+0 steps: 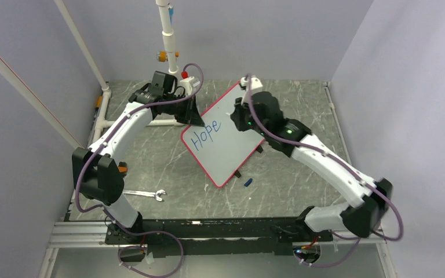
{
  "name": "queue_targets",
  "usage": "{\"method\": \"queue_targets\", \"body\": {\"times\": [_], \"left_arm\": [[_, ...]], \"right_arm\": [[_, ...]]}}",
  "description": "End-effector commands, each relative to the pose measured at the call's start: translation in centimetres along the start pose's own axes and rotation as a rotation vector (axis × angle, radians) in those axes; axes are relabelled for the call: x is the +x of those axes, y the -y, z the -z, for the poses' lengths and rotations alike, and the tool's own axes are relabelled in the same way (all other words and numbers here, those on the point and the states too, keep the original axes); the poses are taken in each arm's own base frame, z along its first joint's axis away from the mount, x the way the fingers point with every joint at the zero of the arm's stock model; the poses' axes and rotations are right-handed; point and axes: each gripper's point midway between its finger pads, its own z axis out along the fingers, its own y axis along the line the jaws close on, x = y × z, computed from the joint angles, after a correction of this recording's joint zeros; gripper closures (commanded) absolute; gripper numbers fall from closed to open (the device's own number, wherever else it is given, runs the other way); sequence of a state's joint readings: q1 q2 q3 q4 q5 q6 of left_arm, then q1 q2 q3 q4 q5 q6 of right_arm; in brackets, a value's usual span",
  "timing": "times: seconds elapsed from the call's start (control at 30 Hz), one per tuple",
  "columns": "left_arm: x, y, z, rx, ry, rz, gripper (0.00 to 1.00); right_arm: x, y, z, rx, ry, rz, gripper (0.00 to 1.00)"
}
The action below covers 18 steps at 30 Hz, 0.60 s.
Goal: Write a sentence on the whiteboard
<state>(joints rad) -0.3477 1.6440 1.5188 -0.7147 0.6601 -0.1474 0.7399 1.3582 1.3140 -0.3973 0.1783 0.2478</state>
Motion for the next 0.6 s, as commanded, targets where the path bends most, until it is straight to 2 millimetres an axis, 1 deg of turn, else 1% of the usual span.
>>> {"method": "queue_targets", "body": {"times": [0.0, 0.03, 0.1, 0.13, 0.17, 0.2, 0.3, 0.47, 0.57], "left_arm": [[-1.0, -1.9, 0.9, -0.131, 0.041, -0.131, 1.0], [-1.1, -2.0, 0.9, -0.135, 0.04, -0.131, 1.0], [-1.1, -2.0, 0.9, -0.139, 0.041, -0.133, 1.0], [-1.1, -2.1, 0.9, -0.141, 0.042, -0.133, 1.0], [-1.1, -2.1, 0.9, -0.142, 0.042, -0.135, 1.0], [-1.0, -2.2, 0.9, -0.144, 0.041, -0.135, 1.0], [-0.9, -2.4, 0.8, -0.149, 0.035, -0.133, 1.0], [-0.9, -2.4, 0.7, -0.152, 0.034, -0.137, 1.0], [-0.8, -2.3, 0.6, -0.148, 0.029, -0.145, 1.0]], "right_arm": [[-5.0, 0.4, 7.2, -0.03, 0.178, -0.035, 1.0], [-4.7, 0.6, 8.0, -0.032, 0.191, -0.041, 1.0], [-3.6, 1.3, 9.0, -0.02, 0.201, -0.05, 1.0], [-2.9, 1.8, 9.3, -0.009, 0.201, -0.054, 1.0], [-1.6, 2.3, 9.3, 0.007, 0.186, -0.053, 1.0], [-0.8, 2.7, 9.4, 0.022, 0.177, -0.053, 1.0], [1.2, 3.5, 9.8, 0.044, 0.151, -0.055, 1.0], [3.1, 4.6, 10.9, 0.068, 0.142, -0.048, 1.0], [4.0, 4.6, 11.2, 0.054, 0.13, -0.051, 1.0]]}}
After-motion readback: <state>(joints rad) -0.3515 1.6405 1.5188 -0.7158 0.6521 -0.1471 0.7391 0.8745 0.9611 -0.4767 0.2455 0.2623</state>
